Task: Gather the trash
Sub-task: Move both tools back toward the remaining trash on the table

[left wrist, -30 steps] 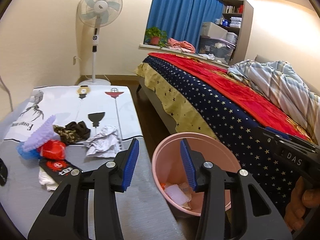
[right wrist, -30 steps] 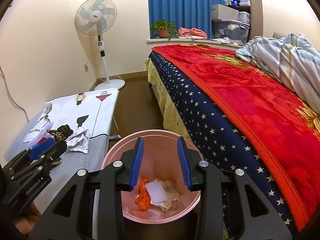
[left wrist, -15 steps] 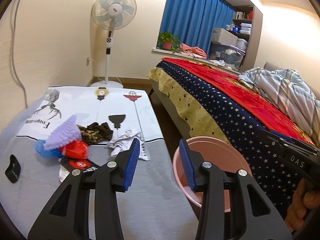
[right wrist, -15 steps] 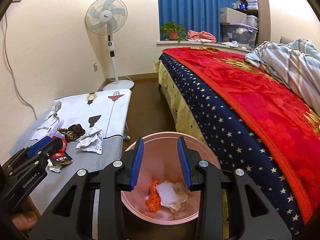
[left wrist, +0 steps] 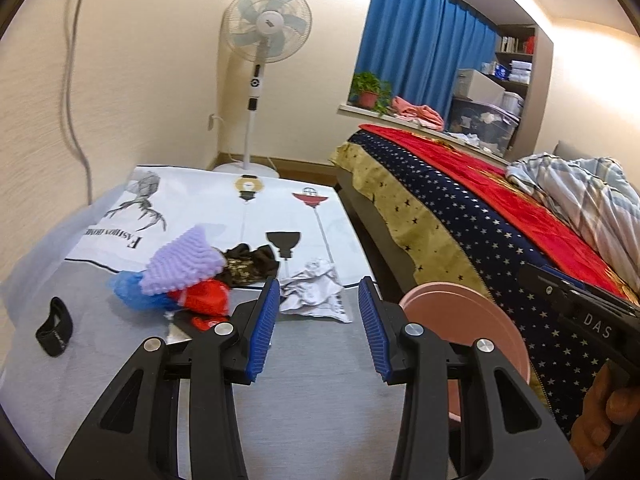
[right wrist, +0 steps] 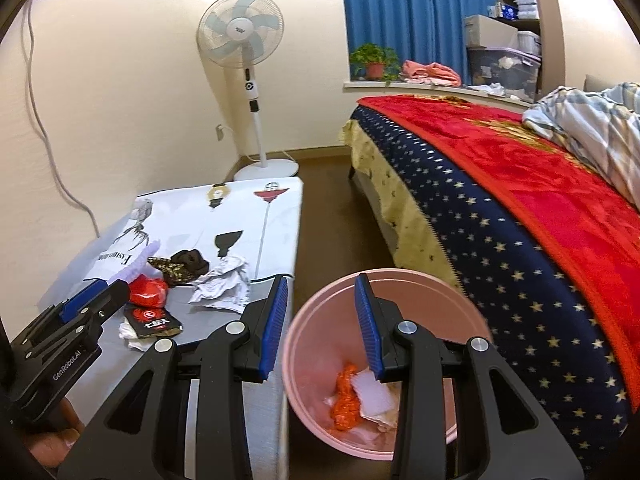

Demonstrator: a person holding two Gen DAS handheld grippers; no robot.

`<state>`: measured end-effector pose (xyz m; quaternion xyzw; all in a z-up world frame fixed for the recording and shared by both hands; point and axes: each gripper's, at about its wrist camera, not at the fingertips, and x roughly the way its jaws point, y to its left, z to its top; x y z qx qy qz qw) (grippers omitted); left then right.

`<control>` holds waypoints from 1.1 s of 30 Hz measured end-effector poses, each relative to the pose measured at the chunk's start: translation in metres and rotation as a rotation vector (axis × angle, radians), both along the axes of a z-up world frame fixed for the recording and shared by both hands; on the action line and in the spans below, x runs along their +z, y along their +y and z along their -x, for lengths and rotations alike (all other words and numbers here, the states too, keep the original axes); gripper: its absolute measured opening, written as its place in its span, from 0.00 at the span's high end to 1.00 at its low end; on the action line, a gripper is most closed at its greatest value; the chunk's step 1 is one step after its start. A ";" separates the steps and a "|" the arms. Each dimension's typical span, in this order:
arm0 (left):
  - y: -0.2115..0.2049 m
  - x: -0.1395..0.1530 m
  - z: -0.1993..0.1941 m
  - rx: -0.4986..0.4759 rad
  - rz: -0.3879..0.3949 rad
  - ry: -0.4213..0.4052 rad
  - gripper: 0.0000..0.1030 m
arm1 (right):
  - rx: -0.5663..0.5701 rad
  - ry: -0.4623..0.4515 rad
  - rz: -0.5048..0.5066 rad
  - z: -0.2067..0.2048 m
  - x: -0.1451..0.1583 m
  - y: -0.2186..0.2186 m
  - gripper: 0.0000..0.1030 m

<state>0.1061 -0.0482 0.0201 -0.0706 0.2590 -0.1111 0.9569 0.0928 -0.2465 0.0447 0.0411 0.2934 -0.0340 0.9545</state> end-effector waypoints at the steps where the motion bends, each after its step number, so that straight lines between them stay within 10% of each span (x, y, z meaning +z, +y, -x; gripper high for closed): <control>1: 0.003 -0.001 -0.001 0.006 0.000 0.001 0.60 | 0.007 0.002 -0.003 -0.003 -0.001 0.004 0.65; 33: 0.051 -0.033 -0.051 0.229 -0.104 0.036 0.54 | 0.166 0.111 -0.276 -0.105 -0.085 0.055 0.66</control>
